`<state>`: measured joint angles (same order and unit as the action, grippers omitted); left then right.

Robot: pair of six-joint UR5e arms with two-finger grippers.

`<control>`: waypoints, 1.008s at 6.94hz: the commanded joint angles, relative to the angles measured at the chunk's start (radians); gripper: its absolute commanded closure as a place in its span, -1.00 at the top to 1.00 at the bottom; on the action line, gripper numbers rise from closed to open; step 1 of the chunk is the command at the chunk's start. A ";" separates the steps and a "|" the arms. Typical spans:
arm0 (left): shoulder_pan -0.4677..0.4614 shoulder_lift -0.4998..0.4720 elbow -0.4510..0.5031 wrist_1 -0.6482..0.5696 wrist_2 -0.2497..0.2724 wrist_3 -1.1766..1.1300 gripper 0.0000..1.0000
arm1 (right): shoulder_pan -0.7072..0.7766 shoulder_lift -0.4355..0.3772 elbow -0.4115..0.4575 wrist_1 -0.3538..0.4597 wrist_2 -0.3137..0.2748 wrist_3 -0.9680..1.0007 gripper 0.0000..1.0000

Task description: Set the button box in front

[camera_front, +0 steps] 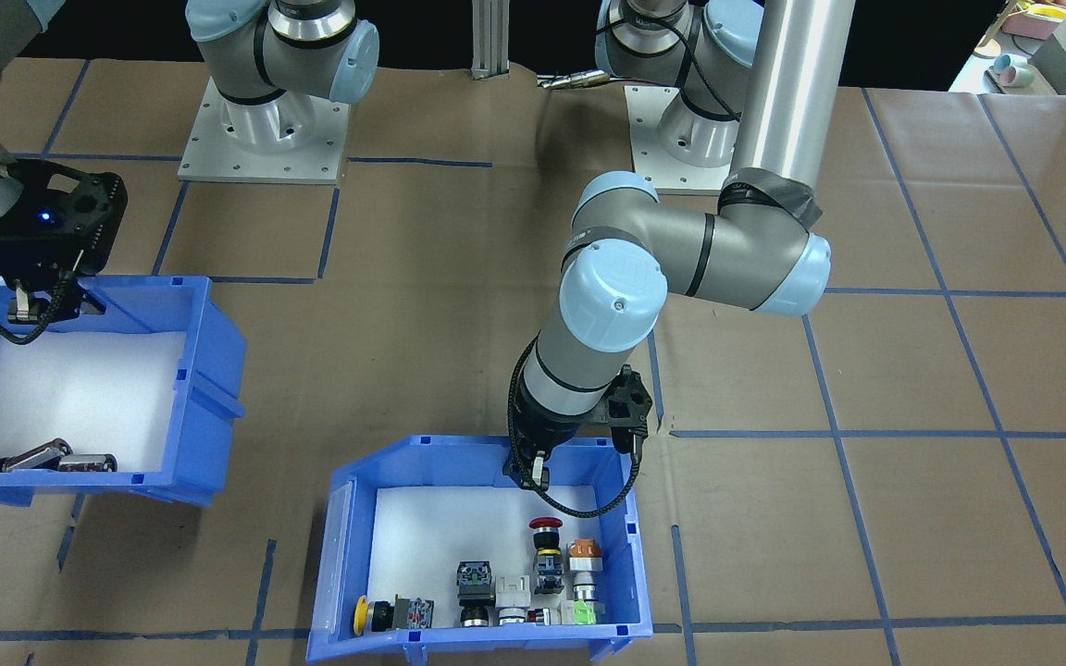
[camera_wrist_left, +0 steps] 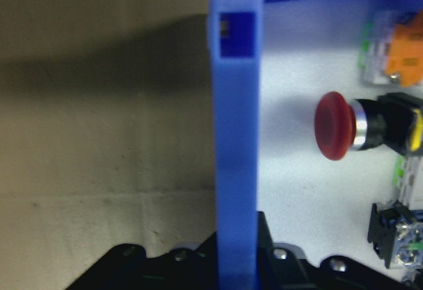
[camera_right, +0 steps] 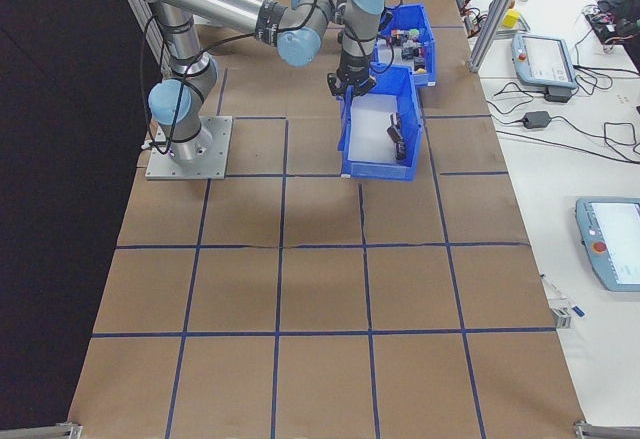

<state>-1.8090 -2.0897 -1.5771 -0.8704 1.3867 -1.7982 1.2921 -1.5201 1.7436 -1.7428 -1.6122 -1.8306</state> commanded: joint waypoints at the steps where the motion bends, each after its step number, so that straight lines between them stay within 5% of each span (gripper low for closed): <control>1: -0.013 -0.015 0.015 -0.001 0.000 0.019 -0.98 | 0.001 -0.002 0.007 -0.001 0.000 -0.003 -0.85; 7: -0.026 0.016 -0.015 -0.019 0.015 -0.064 -0.97 | 0.007 -0.110 0.178 -0.087 -0.002 0.002 -0.84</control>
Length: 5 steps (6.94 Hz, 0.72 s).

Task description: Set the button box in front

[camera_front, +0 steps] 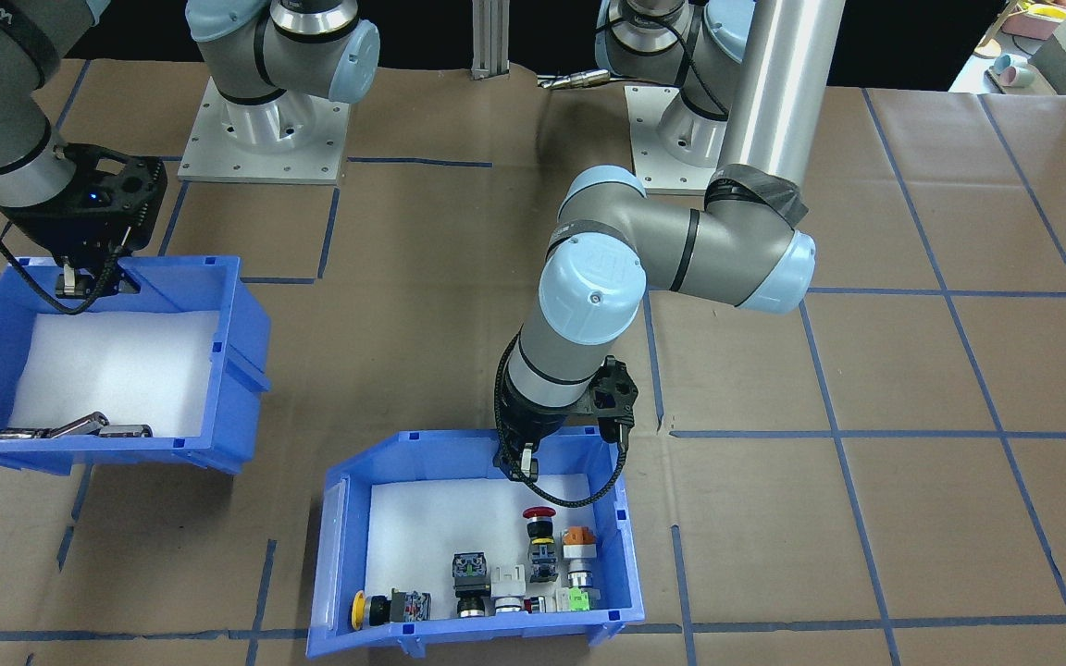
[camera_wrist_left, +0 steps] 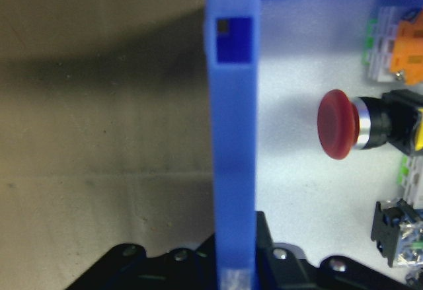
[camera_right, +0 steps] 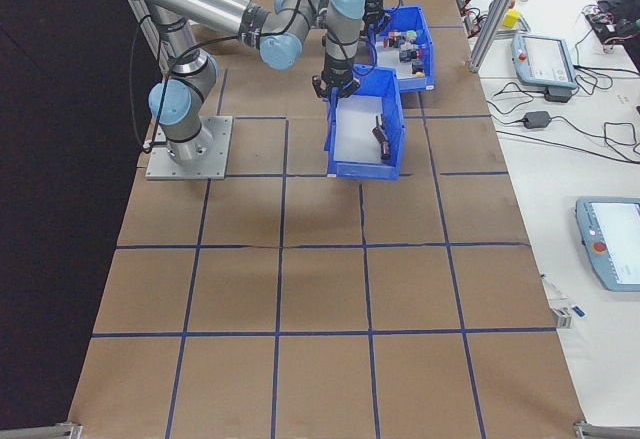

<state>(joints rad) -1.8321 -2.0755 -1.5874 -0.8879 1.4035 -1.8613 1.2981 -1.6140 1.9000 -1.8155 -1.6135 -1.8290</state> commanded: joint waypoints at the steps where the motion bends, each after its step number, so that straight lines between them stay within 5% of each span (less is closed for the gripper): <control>1: -0.004 -0.001 -0.012 -0.002 -0.001 0.001 -0.78 | 0.001 -0.018 0.022 -0.015 0.000 -0.001 -0.84; 2: -0.010 0.009 -0.014 0.003 0.002 -0.003 -0.21 | 0.001 -0.018 0.022 -0.015 0.000 -0.001 -0.84; 3: -0.015 0.026 -0.023 0.001 0.012 -0.004 0.17 | 0.001 -0.018 0.022 -0.015 0.000 -0.001 -0.84; 5: -0.016 0.079 -0.048 -0.006 0.074 0.005 0.43 | 0.003 -0.021 0.022 -0.015 0.003 0.000 -0.84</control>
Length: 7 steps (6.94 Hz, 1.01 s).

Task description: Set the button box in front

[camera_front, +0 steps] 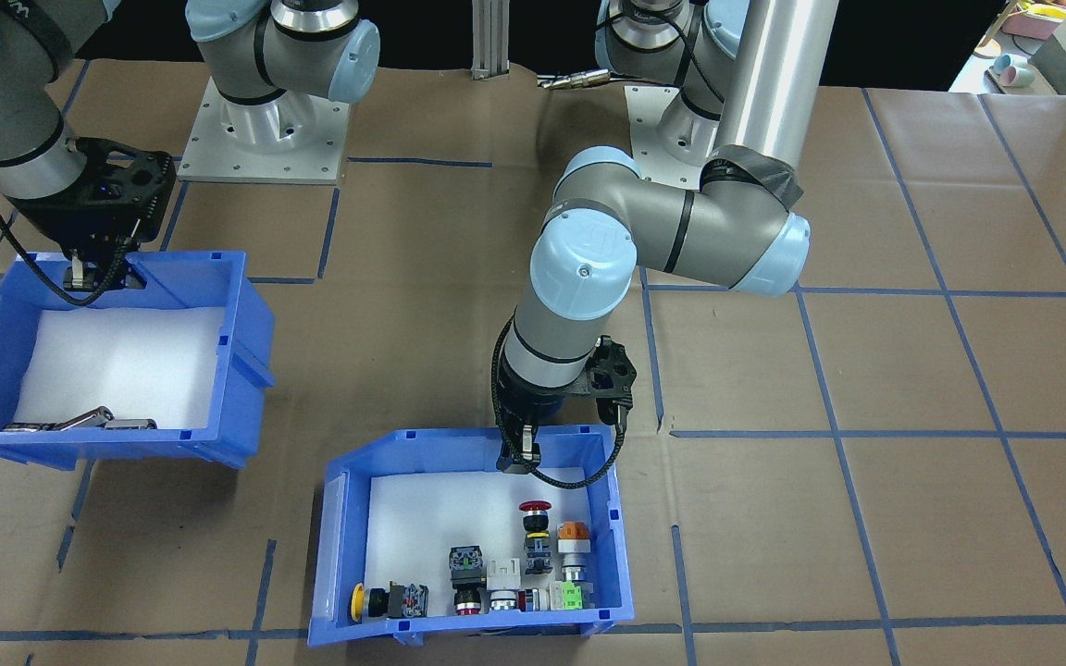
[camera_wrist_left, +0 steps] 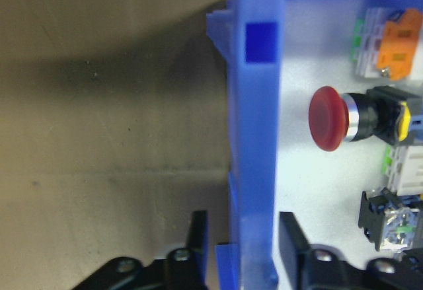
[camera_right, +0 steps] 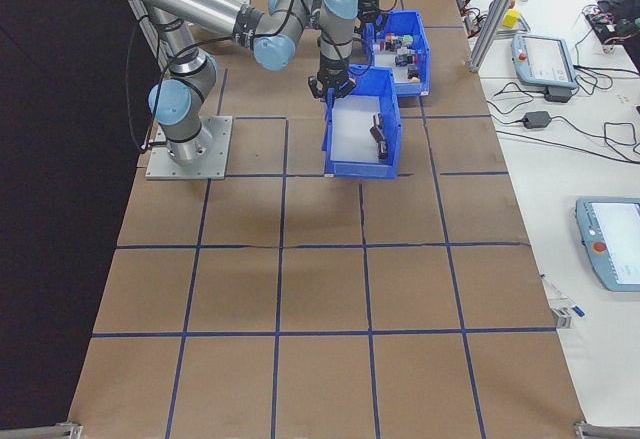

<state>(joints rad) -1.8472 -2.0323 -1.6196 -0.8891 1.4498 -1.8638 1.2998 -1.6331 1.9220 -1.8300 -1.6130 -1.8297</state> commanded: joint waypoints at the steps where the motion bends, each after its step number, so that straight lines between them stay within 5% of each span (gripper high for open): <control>1: 0.002 0.093 -0.029 -0.028 0.027 0.064 0.46 | 0.009 -0.019 0.015 0.001 0.004 0.007 -0.83; 4: 0.063 0.298 -0.016 -0.366 0.063 0.413 0.96 | 0.051 -0.106 0.121 -0.002 0.021 0.051 -0.82; 7: 0.196 0.509 -0.033 -0.604 0.064 0.967 0.96 | 0.209 -0.154 0.241 -0.099 0.018 0.257 -0.81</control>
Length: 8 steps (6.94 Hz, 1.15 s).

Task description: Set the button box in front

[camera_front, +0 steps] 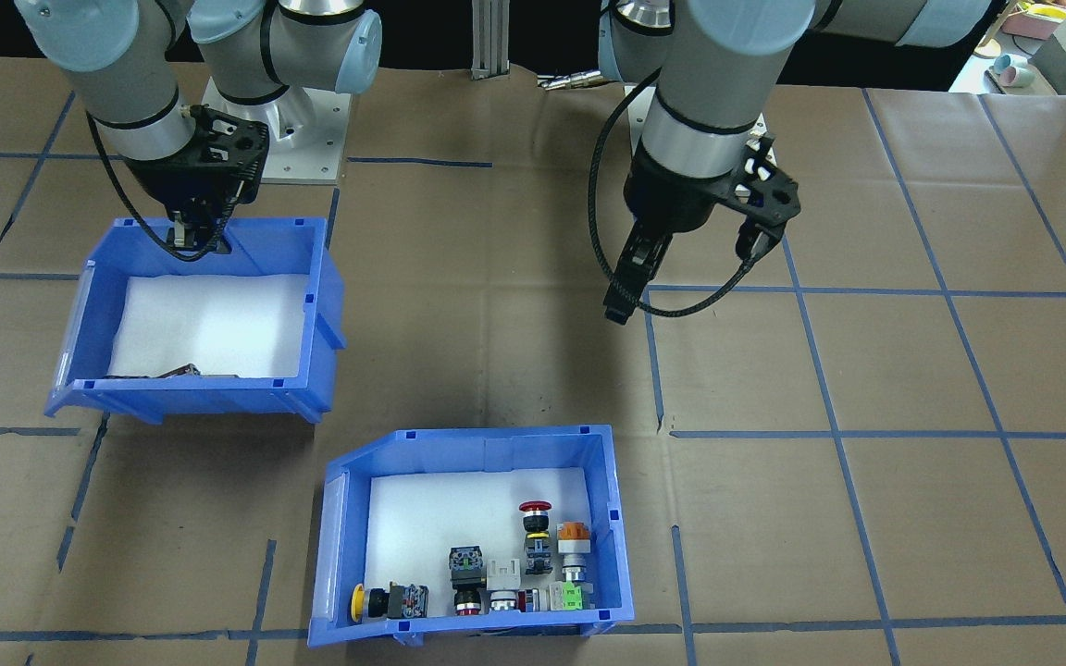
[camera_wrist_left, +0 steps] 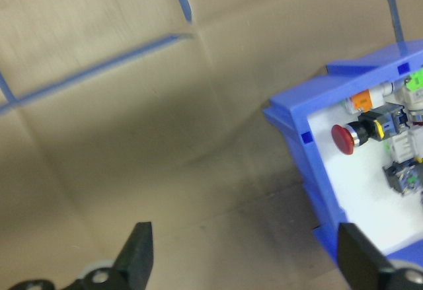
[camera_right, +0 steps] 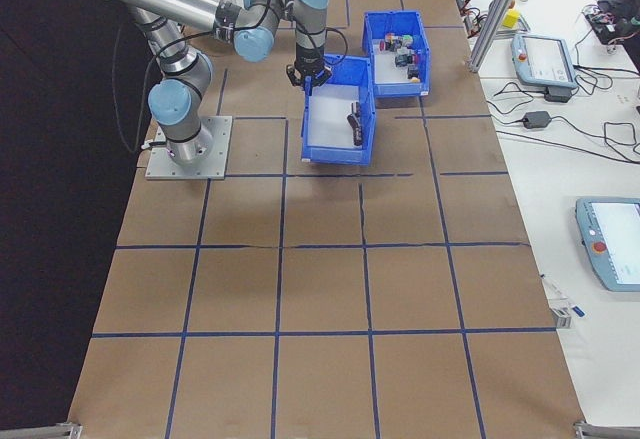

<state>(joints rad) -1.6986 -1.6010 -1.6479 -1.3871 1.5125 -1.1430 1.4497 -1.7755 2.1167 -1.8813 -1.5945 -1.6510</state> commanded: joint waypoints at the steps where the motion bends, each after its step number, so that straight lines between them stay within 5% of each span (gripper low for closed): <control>1: 0.060 0.125 -0.006 -0.145 0.027 0.443 0.97 | 0.136 -0.012 0.070 -0.088 -0.008 0.155 -0.81; 2: 0.063 0.160 -0.006 -0.185 0.090 0.661 0.98 | 0.220 -0.009 0.086 -0.131 -0.012 0.254 -0.80; 6: 0.070 0.190 -0.050 -0.168 0.083 1.280 0.98 | 0.484 -0.005 0.126 -0.213 -0.015 0.502 -0.79; 8: 0.100 0.211 -0.094 -0.168 0.080 1.306 0.98 | 0.575 -0.004 0.127 -0.211 -0.016 0.546 -0.78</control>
<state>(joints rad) -1.6151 -1.4000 -1.7116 -1.5562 1.5930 0.1325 1.9678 -1.7799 2.2434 -2.0918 -1.6091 -1.1305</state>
